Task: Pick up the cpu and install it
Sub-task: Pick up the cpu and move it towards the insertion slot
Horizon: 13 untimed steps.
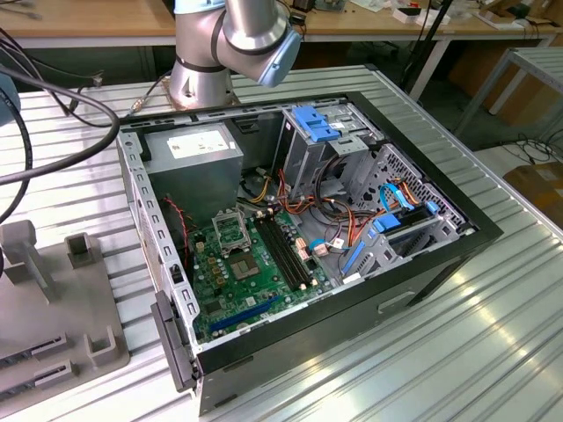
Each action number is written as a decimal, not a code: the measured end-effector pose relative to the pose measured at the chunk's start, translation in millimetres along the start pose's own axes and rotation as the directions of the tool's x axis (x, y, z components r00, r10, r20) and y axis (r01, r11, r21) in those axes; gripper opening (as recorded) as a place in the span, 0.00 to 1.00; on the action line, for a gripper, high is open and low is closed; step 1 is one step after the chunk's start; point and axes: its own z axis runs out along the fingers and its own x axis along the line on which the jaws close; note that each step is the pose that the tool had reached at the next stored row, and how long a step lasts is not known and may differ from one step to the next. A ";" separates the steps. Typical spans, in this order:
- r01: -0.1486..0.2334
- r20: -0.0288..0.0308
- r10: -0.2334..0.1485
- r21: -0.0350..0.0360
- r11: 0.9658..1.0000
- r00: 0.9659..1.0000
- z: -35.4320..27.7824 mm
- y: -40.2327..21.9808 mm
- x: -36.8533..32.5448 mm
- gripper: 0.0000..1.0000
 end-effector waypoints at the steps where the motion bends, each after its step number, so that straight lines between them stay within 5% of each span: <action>1: 0.000 0.000 0.000 0.000 1.000 1.000 -0.3 0.0 0.0 0.48; 13: 0.000 -0.003 0.000 0.000 1.000 1.000 -3.0 -0.1 0.1 0.48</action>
